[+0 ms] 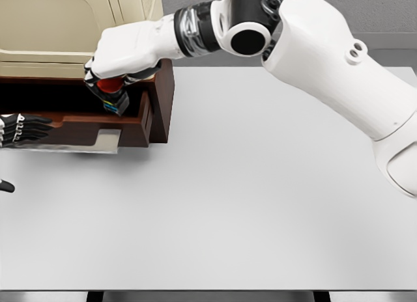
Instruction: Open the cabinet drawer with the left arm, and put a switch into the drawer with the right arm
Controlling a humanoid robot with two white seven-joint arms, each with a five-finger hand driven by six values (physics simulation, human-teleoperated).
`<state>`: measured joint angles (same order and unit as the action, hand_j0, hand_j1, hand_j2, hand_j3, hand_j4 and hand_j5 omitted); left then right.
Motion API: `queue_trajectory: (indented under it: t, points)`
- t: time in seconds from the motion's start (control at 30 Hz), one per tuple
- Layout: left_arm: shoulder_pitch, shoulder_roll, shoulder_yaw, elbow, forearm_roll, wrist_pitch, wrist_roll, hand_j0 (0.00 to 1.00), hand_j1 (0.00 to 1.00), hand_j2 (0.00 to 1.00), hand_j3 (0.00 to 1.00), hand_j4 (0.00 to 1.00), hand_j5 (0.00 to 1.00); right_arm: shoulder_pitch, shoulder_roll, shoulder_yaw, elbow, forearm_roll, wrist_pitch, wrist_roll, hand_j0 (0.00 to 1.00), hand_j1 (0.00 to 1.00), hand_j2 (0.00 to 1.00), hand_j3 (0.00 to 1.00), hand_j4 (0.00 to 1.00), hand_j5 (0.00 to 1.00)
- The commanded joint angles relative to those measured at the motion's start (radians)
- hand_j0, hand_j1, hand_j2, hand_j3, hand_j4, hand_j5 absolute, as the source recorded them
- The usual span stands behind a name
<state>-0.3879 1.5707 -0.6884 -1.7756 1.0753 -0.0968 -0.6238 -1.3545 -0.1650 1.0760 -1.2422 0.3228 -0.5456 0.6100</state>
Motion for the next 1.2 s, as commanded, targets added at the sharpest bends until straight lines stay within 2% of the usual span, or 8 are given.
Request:
queue_trajectory:
  t: [0.0,0.03,0.1,0.17,0.53,0.63,1.0,1.17]
  points:
    - [0.001,0.012,-0.02,0.007,-0.132,-0.003,0.013,1.0,1.0,1.0,1.0,1.0,1.0,0.0,0.005,-0.001,0.001,0.01,-0.004,0.001,0.45,0.45,0.45,0.45,0.45,0.45]
    - [0.007,0.017,-0.02,0.008,-0.132,-0.003,0.013,1.0,1.0,1.0,1.0,1.0,1.0,0.0,0.005,-0.001,0.004,0.012,-0.002,0.001,0.47,0.47,0.47,0.47,0.47,0.47]
    - [0.012,0.017,-0.02,0.007,-0.132,-0.003,0.013,1.0,1.0,1.0,1.0,1.0,1.0,0.0,0.01,-0.001,0.024,0.012,0.032,0.001,0.85,0.85,0.85,0.85,0.85,0.85]
    - [0.024,0.028,-0.02,0.007,-0.132,-0.003,0.013,1.0,1.0,1.0,1.0,1.0,1.0,0.002,0.027,0.001,0.049,0.012,0.047,0.001,1.0,1.0,1.0,1.0,1.0,1.0]
    - [0.05,0.034,-0.02,0.008,-0.132,-0.003,0.013,1.0,1.0,1.0,1.0,1.0,1.0,-0.002,0.024,-0.008,0.036,0.008,0.012,0.001,1.0,1.0,1.0,1.0,1.0,1.0]
    - [0.049,0.034,-0.016,0.008,-0.133,-0.003,0.013,1.0,1.0,1.0,1.0,1.0,1.0,0.003,-0.045,-0.011,-0.068,-0.002,-0.065,0.001,1.0,1.0,1.0,1.0,1.0,1.0]
    - [0.037,0.031,0.013,0.007,-0.124,-0.035,0.013,1.0,1.0,1.0,1.0,1.0,1.0,0.08,-0.361,-0.015,-0.27,-0.199,-0.065,0.001,1.0,1.0,1.0,1.0,1.0,1.0]
    - [0.029,0.026,0.02,0.007,-0.123,-0.055,0.013,1.0,1.0,1.0,1.0,1.0,1.0,0.112,-0.456,-0.015,-0.273,-0.209,-0.065,-0.001,1.0,1.0,1.0,1.0,1.0,1.0]
